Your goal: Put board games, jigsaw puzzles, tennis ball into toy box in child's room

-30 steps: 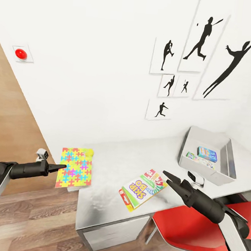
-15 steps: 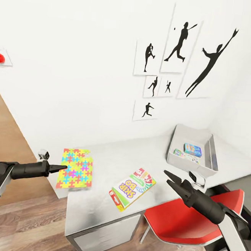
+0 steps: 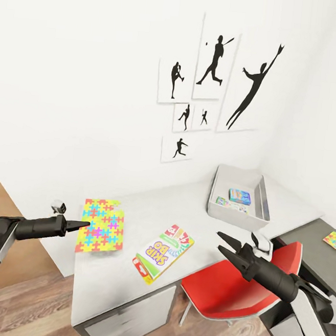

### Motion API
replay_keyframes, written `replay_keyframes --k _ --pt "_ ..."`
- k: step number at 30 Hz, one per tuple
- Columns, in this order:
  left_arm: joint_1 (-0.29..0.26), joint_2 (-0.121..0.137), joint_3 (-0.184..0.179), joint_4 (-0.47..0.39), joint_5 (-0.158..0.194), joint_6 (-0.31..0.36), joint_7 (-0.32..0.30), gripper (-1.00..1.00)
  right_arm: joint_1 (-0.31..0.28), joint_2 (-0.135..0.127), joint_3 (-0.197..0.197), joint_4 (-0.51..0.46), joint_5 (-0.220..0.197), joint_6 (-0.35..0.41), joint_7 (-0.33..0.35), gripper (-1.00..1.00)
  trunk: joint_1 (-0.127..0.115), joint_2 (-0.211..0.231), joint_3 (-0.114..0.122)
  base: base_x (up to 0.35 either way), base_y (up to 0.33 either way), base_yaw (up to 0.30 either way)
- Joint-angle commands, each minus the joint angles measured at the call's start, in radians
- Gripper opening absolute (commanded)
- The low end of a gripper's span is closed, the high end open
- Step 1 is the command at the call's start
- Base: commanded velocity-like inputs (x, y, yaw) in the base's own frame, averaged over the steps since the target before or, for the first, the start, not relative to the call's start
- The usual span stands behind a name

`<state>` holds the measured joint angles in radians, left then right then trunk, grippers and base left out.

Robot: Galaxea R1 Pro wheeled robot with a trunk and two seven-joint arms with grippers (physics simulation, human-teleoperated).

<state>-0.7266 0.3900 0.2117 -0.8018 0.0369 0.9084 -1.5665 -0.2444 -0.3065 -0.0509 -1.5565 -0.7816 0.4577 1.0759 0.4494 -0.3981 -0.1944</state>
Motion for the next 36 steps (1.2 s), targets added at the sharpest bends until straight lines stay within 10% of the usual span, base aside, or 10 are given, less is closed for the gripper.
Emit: replay_keyframes --k 1,36 --pt "0.000 0.000 0.000 0.000 0.000 0.010 -0.004 -1.00 -0.001 -0.002 0.000 0.001 -0.006 -0.005 0.001 1.00 0.001 -0.002 -0.001 0.000 0.000 -0.206" --pt "0.000 -0.003 -0.001 0.000 -0.001 -0.002 -0.004 -1.00 0.009 -0.006 0.000 0.004 0.036 -0.097 -0.002 1.00 0.001 -0.002 0.048 0.000 -0.195 -0.126"
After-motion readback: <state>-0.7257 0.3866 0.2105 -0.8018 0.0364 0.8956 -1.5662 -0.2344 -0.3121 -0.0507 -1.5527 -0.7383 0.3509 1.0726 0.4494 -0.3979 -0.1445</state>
